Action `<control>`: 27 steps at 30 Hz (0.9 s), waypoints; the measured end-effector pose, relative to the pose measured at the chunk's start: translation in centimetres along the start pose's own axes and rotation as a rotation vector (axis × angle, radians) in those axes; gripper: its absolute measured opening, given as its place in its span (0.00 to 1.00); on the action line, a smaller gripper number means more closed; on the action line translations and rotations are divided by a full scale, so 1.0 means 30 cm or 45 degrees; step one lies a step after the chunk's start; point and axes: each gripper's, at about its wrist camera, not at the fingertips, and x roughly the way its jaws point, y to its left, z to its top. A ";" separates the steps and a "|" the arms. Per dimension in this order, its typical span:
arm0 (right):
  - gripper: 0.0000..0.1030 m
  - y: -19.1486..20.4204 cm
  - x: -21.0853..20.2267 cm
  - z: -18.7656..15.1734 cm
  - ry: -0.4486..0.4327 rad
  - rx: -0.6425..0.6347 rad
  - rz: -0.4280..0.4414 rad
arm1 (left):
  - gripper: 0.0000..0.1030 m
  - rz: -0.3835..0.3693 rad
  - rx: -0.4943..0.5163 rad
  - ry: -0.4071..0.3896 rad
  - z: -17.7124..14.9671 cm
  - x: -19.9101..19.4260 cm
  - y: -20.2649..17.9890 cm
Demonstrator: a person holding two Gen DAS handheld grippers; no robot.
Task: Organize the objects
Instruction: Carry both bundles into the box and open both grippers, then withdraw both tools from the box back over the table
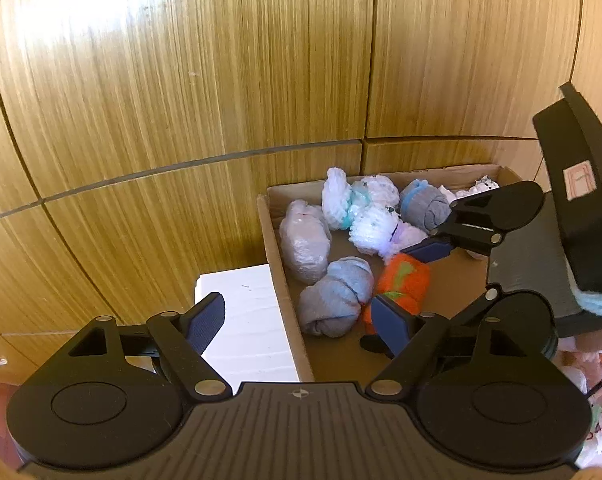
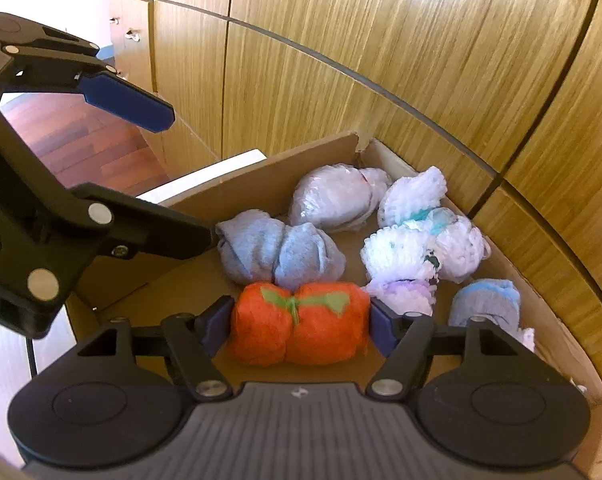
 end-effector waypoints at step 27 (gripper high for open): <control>0.88 0.061 -0.503 -0.179 -0.175 0.384 -0.190 | 0.87 -0.003 -0.039 -0.026 -0.009 -0.236 -0.095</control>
